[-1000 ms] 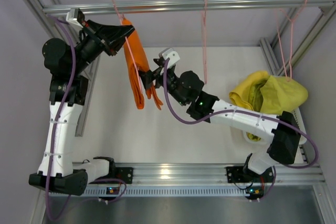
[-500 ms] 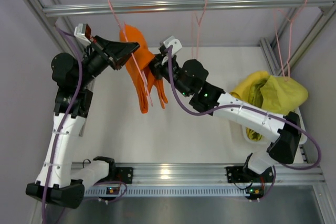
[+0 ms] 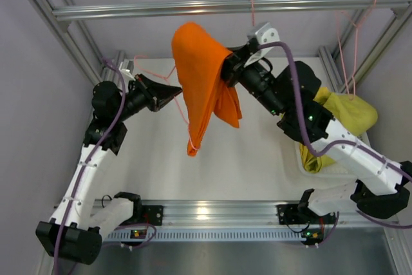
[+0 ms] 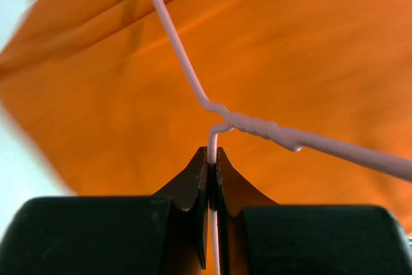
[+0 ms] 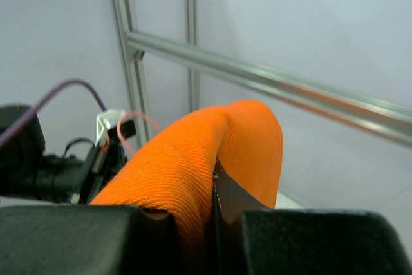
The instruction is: Remove the trousers from the hanger
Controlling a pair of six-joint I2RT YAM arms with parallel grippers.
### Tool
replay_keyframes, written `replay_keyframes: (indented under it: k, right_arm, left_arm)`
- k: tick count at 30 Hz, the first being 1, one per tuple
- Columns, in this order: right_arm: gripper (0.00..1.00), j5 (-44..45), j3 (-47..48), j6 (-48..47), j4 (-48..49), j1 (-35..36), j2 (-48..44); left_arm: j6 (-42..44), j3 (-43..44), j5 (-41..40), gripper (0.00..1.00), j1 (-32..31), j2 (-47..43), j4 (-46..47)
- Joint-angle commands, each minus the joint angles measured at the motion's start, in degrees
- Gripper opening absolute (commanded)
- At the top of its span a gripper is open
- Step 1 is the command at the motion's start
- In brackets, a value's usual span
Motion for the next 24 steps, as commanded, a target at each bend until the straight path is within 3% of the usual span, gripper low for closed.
replay_keyframes:
  k: [1, 8, 15, 24]
  right_arm:
    - [0.00, -0.87, 11.39, -4.32, 12.58, -0.82, -5.53]
    - [0.00, 0.01, 16.78, -18.21, 13.99, -1.35, -9.04]
    - [0.00, 1.14, 16.51, -23.50, 11.45, -17.57, -16.24]
    - [0.00, 11.23, 13.00, -30.17, -7.87, -37.01, -30.48]
  left_arm:
    - [6.30, -2.43, -0.91, 0.00, -0.11, -1.56, -0.24]
    - [10.87, -4.82, -1.44, 0.00, -0.11, -2.26, -3.23]
    - [12.63, -2.98, -0.74, 0.00, -0.11, -1.91, -2.89]
    - [11.67, -3.24, -0.38, 0.00, -0.11, -0.77, 0.80]
